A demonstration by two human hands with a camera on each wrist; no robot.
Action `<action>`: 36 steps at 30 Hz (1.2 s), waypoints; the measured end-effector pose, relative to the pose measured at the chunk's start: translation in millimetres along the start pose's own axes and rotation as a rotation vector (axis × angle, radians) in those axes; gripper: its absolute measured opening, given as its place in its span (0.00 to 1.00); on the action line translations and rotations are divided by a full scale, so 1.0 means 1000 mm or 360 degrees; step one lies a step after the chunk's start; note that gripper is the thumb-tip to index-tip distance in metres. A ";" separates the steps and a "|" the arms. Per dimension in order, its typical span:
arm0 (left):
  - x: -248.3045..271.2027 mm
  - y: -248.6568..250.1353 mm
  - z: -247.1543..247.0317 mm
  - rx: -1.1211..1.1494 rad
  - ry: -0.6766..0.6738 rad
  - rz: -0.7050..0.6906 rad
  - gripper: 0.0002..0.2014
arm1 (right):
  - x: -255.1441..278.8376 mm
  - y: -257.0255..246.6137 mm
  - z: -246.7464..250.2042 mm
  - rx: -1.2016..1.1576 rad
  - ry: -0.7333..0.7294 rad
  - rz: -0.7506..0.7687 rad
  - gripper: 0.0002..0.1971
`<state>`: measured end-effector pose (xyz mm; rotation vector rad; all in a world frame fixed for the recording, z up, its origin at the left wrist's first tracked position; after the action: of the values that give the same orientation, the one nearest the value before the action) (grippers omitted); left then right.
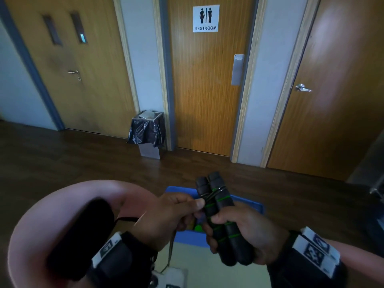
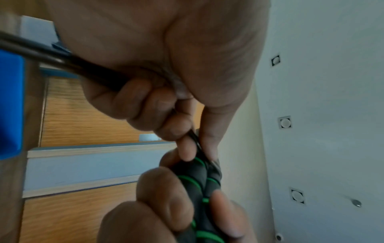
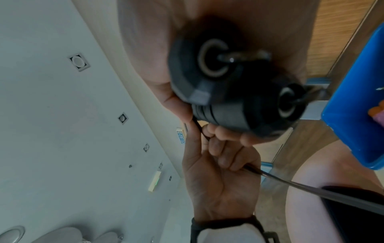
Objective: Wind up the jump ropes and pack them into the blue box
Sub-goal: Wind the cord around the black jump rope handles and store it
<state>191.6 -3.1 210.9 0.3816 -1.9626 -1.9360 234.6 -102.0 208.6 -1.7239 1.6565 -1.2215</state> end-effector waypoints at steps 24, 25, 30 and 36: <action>0.008 0.095 -0.075 0.0273 -0.0071 -0.0718 0.39 | 0.038 -0.034 -0.050 -0.0313 -0.0891 0.0009 0.20; 0.008 0.096 -0.072 0.0267 -0.0033 -0.0728 0.40 | 0.037 -0.033 -0.048 -0.0232 -0.0863 -0.0004 0.23; 0.008 0.091 -0.044 0.0187 0.0238 -0.0717 0.31 | 0.028 -0.040 -0.011 0.0288 -0.0442 0.0083 0.31; 0.012 0.083 -0.022 -0.0191 0.0764 -0.0689 0.12 | 0.029 -0.058 -0.002 0.1407 0.0159 0.0484 0.24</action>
<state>194.8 -25.6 294.8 1.1948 -1.5299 -1.9475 261.5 -118.8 265.2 -0.8491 1.0855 -1.5643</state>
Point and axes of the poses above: each hand's wrist, its own x-axis away from the middle knuckle, its own z-axis out of the back of the hand, y = z × x, the point moved 10 cm from there along -x, towards the middle knuckle, and after that the axes turned 5 degrees about -x, right-handed, at the moved point
